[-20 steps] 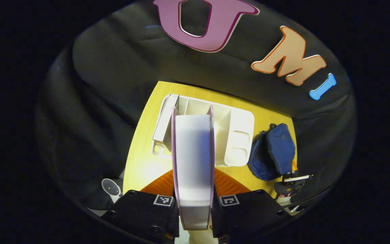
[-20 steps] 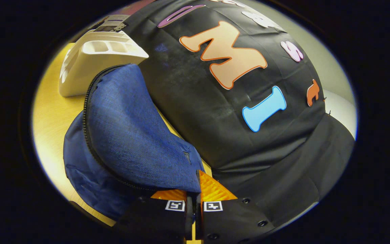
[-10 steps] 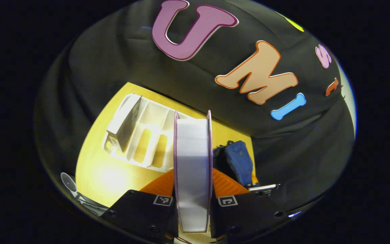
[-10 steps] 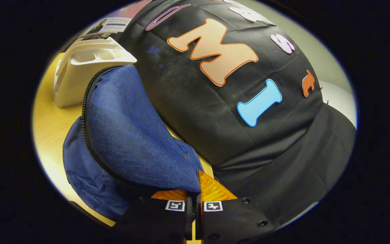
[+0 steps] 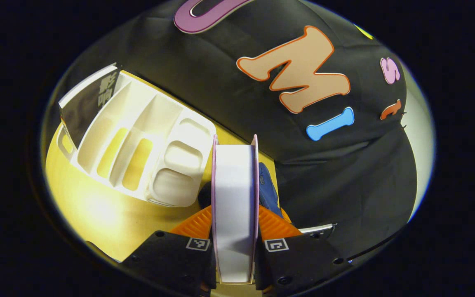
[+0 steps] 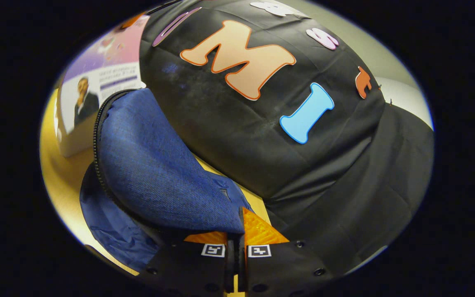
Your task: Open the schoolbag, grab two books from the bookshelf and put them into the schoolbag.
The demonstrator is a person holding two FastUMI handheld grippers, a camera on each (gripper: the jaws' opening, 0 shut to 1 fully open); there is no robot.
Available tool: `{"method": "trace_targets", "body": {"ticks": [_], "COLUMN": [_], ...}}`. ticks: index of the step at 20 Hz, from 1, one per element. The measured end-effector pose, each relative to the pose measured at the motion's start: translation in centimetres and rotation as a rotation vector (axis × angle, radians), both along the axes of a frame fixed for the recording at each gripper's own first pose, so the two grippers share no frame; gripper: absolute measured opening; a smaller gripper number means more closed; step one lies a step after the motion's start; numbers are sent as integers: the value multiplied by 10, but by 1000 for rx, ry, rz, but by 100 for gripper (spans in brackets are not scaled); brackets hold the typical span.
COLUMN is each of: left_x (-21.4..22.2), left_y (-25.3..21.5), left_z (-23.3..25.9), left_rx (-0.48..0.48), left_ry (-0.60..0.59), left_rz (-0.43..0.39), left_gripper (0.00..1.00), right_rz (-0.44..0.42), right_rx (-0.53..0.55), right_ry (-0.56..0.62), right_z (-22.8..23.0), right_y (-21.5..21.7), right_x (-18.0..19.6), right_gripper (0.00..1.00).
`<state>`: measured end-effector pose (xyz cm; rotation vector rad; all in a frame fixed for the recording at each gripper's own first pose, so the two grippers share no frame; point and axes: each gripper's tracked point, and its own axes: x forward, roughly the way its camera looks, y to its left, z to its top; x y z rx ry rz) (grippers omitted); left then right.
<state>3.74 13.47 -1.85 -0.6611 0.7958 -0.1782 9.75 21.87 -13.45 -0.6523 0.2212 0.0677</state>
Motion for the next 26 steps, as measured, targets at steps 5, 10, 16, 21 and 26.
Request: {"method": "trace_targets", "body": {"ticks": [5,10,16,21,26], "left_x": [28,49,95,119,143], "left_y": [-35,-88,-139,-158,-155], "left_z": [-51,-102,-149,-180,-196], "left_rx": [-5,-90,-116,-255,-325], "left_ry": [-4,-2,-95,-96,-132], "left_rz": [11,-27,-23,62,124], "left_gripper": [34,34,34,35,35], "right_rz": [1,6,10,13,-2], "right_rx": [54,78,96,102,130], "right_ry": [13,29,22,22,22], "right_z": [0,4,9,11,12], "right_y": [-1,-5,-4,-5,-10], "right_x": [2,5,6,10,15], "right_gripper": [6,6,6,5,7]}}
